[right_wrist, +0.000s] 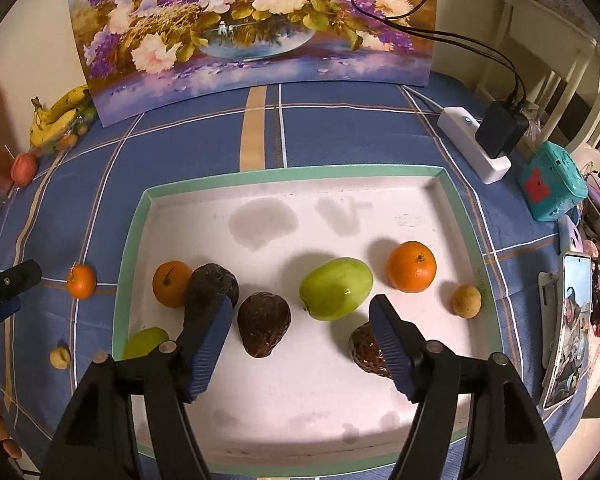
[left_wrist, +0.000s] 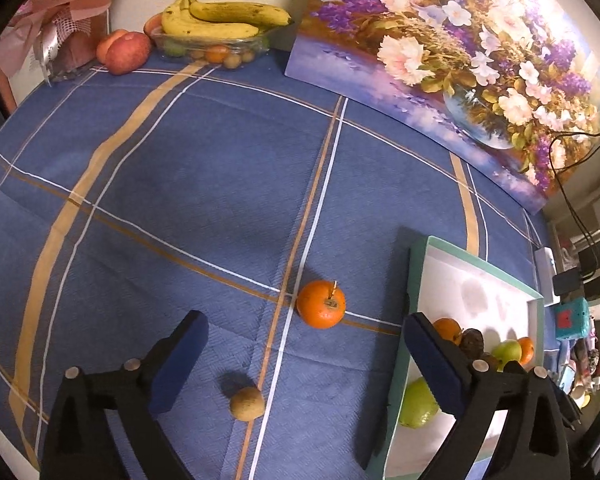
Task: Organize fruits
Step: 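Move both open tools back to the kiwi and tangerine on the cloth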
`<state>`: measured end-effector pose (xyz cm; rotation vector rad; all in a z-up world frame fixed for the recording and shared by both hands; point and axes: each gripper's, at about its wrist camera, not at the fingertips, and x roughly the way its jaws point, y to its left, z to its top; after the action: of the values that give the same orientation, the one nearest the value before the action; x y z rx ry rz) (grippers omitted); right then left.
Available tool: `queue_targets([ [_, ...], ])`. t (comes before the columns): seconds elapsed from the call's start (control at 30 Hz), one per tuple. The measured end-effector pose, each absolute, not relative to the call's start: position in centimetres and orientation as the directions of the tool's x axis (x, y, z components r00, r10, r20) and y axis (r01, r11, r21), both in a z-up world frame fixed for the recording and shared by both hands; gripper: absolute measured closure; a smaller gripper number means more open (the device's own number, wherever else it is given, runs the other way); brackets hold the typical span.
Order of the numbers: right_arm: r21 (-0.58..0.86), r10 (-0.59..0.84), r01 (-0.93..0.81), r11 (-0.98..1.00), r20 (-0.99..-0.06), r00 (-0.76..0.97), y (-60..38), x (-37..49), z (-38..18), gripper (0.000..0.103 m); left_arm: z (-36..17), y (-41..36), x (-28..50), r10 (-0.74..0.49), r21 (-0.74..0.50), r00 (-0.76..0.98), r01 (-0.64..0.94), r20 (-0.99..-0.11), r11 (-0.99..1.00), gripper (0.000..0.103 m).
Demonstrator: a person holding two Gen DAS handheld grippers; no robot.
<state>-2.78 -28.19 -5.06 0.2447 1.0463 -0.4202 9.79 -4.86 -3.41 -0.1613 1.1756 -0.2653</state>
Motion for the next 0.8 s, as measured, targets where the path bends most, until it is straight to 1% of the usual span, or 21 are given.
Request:
queue_targets([
  [0.2, -0.009, -0.220, 0.444, 0.896, -0.877, 0.427, -28.1, -2.7, -5.2, 0.030, -3.3, -4.6, 9.8, -0.281, -0.259, 0.376, 0.110, -0.883, 0.960, 0.000],
  [0.23, -0.007, -0.220, 0.444, 0.896, -0.876, 0.430, -28.1, -2.7, -5.1, 0.027, -3.2, -4.5, 9.8, -0.278, -0.256, 0.382, 0.110, -0.881, 0.960, 0.000],
  [0.27, -0.006, -0.220, 0.444, 0.896, -0.874, 0.433, -28.1, -2.7, -5.1, 0.011, -3.2, -4.5, 9.7, -0.273, -0.249, 0.388, 0.111, -0.880, 0.962, 0.000],
  [0.3, -0.007, -0.223, 0.445, 0.896, -0.872, 0.436, -28.1, -2.7, -5.1, 0.005, -3.1, -4.5, 9.8, -0.272, -0.248, 0.391, 0.112, -0.879, 0.962, 0.000],
  [0.33, -0.012, -0.231, 0.445, 0.895, -0.867, 0.441, -28.0, -2.7, -5.1, 0.003, -3.1, -4.5, 9.7, -0.272, -0.248, 0.392, 0.112, -0.879, 0.962, 0.000],
  [0.6, -0.018, -0.245, 0.430, 0.902, -0.844, 0.477, -27.5, -2.8, -4.6, 0.003, -2.5, -3.8, 9.4, -0.270, -0.245, 0.423, 0.114, -0.865, 0.963, 0.000],
  [0.8, 0.018, -0.216, 0.418, 0.908, -0.836, 0.505, -27.0, -2.8, -4.1, 0.003, -2.0, -2.8, 9.0, -0.287, -0.265, 0.447, 0.113, -0.847, 0.958, 0.000],
])
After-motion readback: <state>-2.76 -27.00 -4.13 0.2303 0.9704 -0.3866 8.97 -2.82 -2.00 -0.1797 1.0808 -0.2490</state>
